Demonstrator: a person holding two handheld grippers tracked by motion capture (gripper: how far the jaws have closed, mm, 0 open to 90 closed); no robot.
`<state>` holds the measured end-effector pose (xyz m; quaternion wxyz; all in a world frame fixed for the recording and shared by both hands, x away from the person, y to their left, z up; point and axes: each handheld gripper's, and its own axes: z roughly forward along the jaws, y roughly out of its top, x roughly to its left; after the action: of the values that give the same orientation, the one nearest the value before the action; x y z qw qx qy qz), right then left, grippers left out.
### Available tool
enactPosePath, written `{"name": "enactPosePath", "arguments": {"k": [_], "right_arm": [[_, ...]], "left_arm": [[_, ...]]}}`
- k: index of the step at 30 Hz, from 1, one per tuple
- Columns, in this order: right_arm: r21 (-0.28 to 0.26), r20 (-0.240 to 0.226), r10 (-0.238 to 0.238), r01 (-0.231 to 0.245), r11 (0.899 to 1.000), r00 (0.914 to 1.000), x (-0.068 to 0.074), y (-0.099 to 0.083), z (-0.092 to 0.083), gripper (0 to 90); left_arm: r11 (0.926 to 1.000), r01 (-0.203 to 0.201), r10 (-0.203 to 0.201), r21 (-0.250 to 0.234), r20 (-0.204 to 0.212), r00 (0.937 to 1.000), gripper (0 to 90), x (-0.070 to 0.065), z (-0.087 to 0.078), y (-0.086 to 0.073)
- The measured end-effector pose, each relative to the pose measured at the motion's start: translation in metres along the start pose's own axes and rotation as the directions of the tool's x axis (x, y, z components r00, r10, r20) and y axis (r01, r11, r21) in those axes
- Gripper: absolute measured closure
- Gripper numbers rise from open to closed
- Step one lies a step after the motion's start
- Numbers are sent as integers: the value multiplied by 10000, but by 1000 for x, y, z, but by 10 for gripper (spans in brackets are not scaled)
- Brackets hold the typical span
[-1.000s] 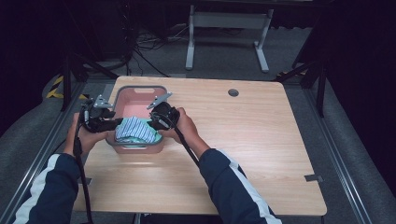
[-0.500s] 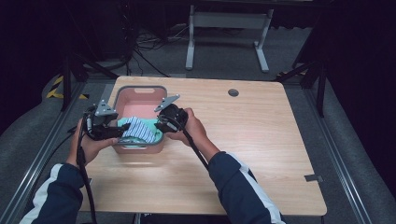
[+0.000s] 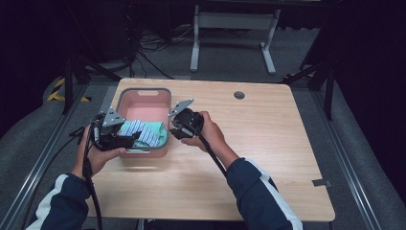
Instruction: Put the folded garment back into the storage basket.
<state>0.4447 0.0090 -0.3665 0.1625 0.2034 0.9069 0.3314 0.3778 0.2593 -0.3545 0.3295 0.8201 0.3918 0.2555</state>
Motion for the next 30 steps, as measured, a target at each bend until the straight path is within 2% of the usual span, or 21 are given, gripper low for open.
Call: {"name": "enactPosePath", "arguments": {"k": [4, 6, 13, 16, 17, 20, 25, 30], "right_arm": [[90, 79, -22, 21, 10000, 10000, -2, -4, -9, 540], [169, 240, -144, 140, 9998, 9996, -3, -7, -15, 525], [331, 478, -275, 259, 9991, 9985, -5, -19, -30, 491], [384, 529, -306, 286, 9989, 9981, -7, -27, -38, 470], [416, 570, -311, 287, 9987, 9979, -6, -29, -40, 465], [396, 670, -287, 261, 9989, 9973, -7, -38, -46, 454], [403, 647, -229, 203, 9990, 9976, -10, -54, -57, 451], [398, 761, -99, 69, 9992, 9971, -14, -72, -65, 440]], "left_arm": [[9998, -187, 188, -83, 92, 9998, 271, -7, -3, 0], [9999, -150, 152, -75, 164, 9998, 267, -12, -3, -1], [9982, -607, 605, 25, 476, 9970, 261, -24, -1, -3], [9957, -930, 925, 43, 667, 9935, 239, -30, 0, -4], [9958, -914, 908, 52, 724, 9932, 218, -33, 0, -5], [9928, -1197, 1192, 37, 709, 9903, 200, -38, 0, -4], [9917, -1281, 1282, -66, 840, 9882, 192, -49, -1, -4], [9870, -1608, 1602, -24, 1061, 9814, 191, -65, 4, -5]]}}
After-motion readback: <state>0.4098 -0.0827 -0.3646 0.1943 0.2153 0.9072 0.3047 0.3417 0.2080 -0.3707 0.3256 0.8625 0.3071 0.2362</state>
